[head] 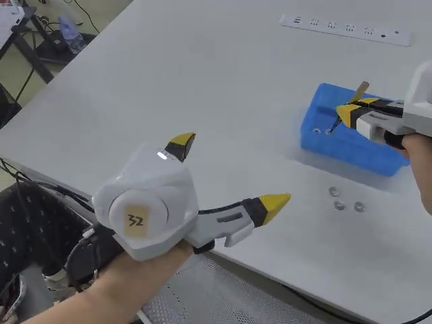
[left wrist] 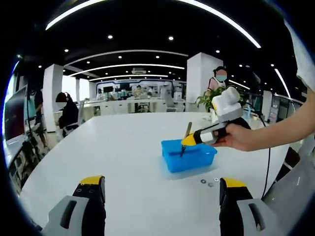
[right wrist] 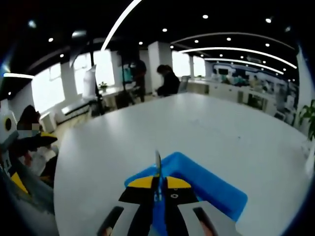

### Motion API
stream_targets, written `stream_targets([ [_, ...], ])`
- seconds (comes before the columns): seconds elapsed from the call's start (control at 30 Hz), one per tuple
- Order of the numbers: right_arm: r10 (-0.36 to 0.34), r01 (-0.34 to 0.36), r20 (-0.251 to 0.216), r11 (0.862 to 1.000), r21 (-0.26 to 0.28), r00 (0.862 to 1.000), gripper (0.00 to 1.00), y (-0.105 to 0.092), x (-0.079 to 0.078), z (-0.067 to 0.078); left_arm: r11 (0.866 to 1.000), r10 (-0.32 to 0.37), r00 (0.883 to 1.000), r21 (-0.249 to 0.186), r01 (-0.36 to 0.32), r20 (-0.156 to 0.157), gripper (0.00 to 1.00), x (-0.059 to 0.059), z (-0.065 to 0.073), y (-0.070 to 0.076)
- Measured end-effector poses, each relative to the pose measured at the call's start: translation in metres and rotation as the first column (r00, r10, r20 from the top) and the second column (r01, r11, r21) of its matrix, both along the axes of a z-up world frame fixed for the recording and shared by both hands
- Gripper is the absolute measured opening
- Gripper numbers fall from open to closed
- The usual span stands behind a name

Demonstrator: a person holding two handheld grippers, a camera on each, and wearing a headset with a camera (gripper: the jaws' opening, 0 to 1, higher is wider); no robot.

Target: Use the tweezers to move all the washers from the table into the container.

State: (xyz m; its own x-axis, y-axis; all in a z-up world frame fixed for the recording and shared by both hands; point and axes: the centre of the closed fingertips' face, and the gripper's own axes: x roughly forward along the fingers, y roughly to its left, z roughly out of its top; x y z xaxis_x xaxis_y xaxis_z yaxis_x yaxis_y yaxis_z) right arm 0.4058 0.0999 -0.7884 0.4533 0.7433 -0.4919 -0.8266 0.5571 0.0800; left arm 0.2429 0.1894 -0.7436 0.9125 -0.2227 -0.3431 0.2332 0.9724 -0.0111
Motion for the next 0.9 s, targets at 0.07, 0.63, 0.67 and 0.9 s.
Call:
stream_targets([
  [0.07,0.003,-0.003,0.003,1.0,-0.021,1.0,0.04,0.0,0.001,-0.006,1.0,-0.003,1.0,-0.02,0.002,-0.03,0.99,-0.001,-0.004,-0.002],
  [0.63,0.002,-0.001,0.03,0.999,-0.039,1.0,0.03,-0.003,-0.006,-0.016,1.0,-0.005,0.999,0.008,0.005,-0.035,0.96,-0.003,-0.005,-0.002],
  [0.67,0.001,0.0,0.018,1.0,-0.031,1.0,0.04,-0.002,-0.006,-0.016,1.0,-0.004,0.999,0.012,0.004,-0.041,0.96,-0.004,-0.006,-0.001],
  [0.9,-0.006,0.006,0.0,1.0,-0.013,1.0,0.04,-0.005,-0.003,-0.003,1.0,-0.009,0.999,0.024,0.011,-0.049,0.98,-0.004,-0.008,-0.002],
])
